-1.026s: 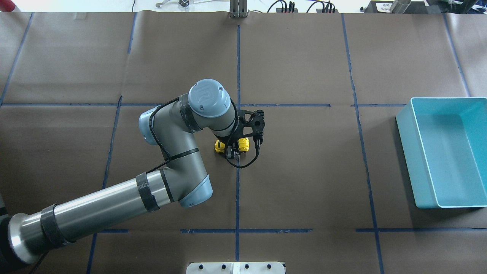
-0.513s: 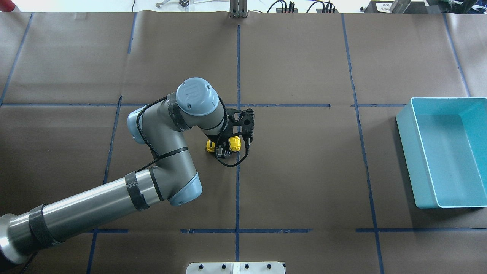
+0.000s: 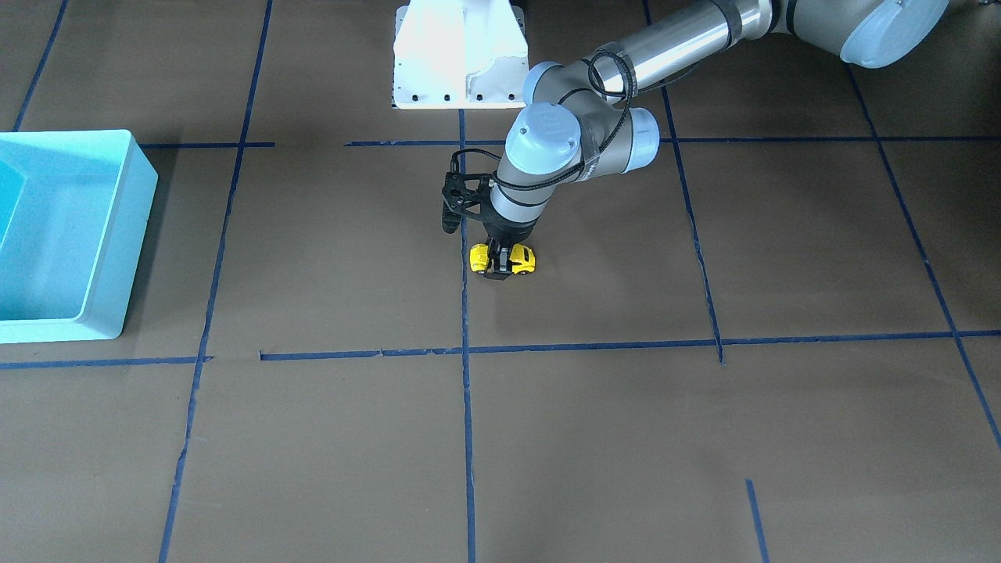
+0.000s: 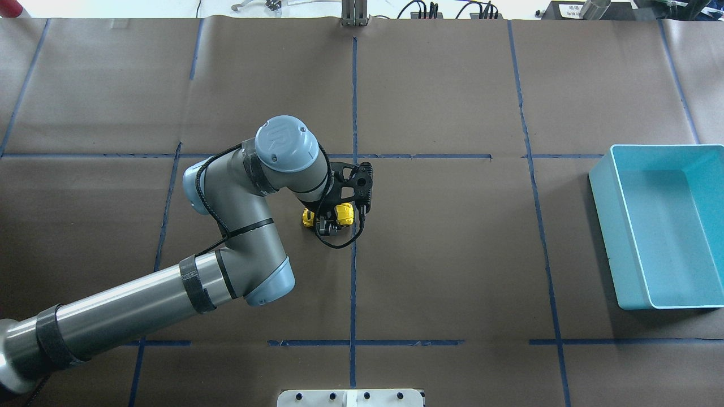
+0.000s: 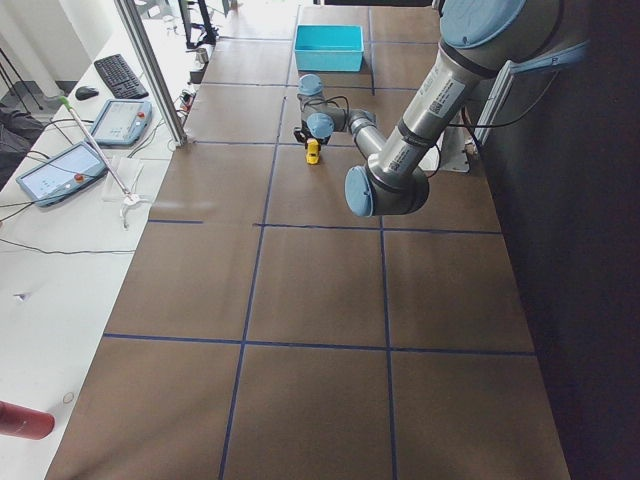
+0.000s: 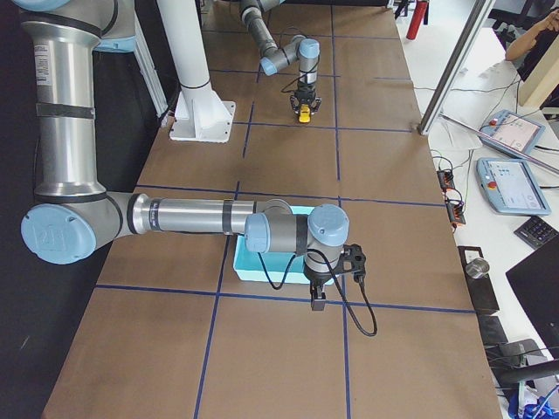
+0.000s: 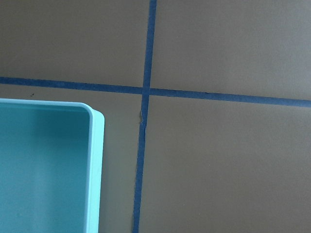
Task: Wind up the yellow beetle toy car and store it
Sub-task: 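Drag the pressed car backward, away from the blue bin, with the left gripper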
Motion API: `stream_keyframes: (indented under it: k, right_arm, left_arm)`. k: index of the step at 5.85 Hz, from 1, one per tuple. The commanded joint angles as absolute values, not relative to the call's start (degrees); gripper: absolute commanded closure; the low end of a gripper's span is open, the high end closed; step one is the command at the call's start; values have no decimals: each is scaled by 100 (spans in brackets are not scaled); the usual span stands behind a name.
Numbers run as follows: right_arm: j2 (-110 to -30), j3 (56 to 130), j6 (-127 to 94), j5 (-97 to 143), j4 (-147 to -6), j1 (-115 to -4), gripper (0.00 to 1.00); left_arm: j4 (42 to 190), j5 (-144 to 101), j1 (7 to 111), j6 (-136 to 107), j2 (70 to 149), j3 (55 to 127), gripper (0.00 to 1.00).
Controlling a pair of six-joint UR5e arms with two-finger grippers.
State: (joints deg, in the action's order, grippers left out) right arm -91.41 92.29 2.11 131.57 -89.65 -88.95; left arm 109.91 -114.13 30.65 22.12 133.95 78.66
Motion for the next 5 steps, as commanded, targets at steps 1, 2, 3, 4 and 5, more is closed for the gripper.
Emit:
stream_keyframes:
  k: [1, 2, 3, 4, 5]
  right_arm:
    - [-9141, 9229, 211, 13157, -8965, -8895, 0]
    - [-9141, 9229, 211, 13157, -8965, -8895, 0]
    - [-9141, 9229, 211, 13157, -8965, -8895, 0]
    - [-9141, 9237, 202, 13157, -8965, -8895, 0]
    - [-9141, 9237, 202, 13157, -8965, -8895, 0]
  left_arm:
    - [10995, -11469, 3085, 2337, 13281, 7919, 100]
    - [10995, -11626, 3189, 2407, 13211, 7945, 100]
    - [10995, -11715, 3260, 2417, 13149, 7980, 100]
    - [10995, -11716, 3261, 2417, 13105, 7989, 100]
    - [11004, -11794, 3278, 2417, 13061, 8033, 100]
